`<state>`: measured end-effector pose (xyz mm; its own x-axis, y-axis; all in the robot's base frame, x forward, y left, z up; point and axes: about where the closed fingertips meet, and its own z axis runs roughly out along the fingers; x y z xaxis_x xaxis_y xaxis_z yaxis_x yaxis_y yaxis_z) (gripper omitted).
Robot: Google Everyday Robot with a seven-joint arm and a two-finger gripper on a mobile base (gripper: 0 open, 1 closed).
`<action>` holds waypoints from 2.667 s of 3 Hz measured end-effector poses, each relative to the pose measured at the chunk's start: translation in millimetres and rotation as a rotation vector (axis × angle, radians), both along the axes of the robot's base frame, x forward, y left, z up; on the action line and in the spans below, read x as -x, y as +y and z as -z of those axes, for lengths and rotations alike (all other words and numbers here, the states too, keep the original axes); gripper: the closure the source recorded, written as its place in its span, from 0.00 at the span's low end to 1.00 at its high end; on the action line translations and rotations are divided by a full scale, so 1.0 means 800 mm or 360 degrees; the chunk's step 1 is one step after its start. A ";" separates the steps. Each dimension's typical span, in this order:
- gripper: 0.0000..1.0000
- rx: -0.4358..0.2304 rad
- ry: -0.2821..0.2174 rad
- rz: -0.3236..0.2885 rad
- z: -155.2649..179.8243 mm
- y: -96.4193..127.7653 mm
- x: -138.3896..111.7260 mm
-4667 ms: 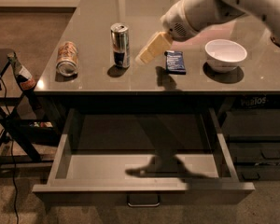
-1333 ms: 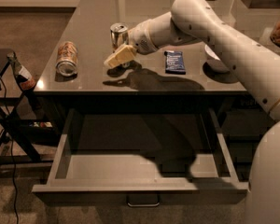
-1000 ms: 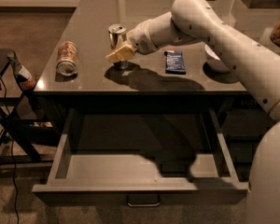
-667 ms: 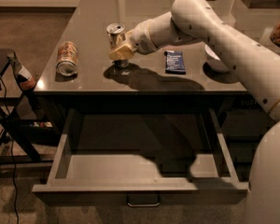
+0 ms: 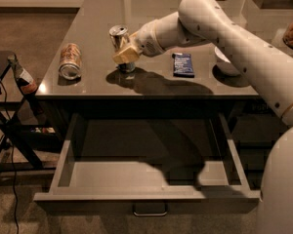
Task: Place redbull can into top drawer
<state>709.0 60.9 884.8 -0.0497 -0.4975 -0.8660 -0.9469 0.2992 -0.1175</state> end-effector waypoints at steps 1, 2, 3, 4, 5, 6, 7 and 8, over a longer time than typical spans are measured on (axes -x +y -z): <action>1.00 0.0043 -0.0004 0.0039 -0.006 -0.009 0.021; 1.00 0.0067 -0.0027 0.0107 -0.015 -0.022 0.060; 1.00 0.0063 -0.0035 0.0172 -0.015 -0.035 0.099; 1.00 0.0035 -0.0028 0.0252 -0.014 -0.051 0.151; 1.00 -0.0058 -0.0051 0.0320 -0.005 -0.057 0.196; 1.00 -0.0089 -0.0062 0.0384 -0.010 -0.079 0.208; 1.00 -0.0087 -0.0061 0.0387 -0.009 -0.081 0.208; 1.00 -0.0109 0.0031 0.0451 0.035 -0.085 0.231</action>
Offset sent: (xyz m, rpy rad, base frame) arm -0.0875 -0.0384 0.0150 -0.0623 -0.0289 -0.1317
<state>524.6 -7.2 857.0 -0.1950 -0.4018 -0.8947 -0.8264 0.5587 -0.0708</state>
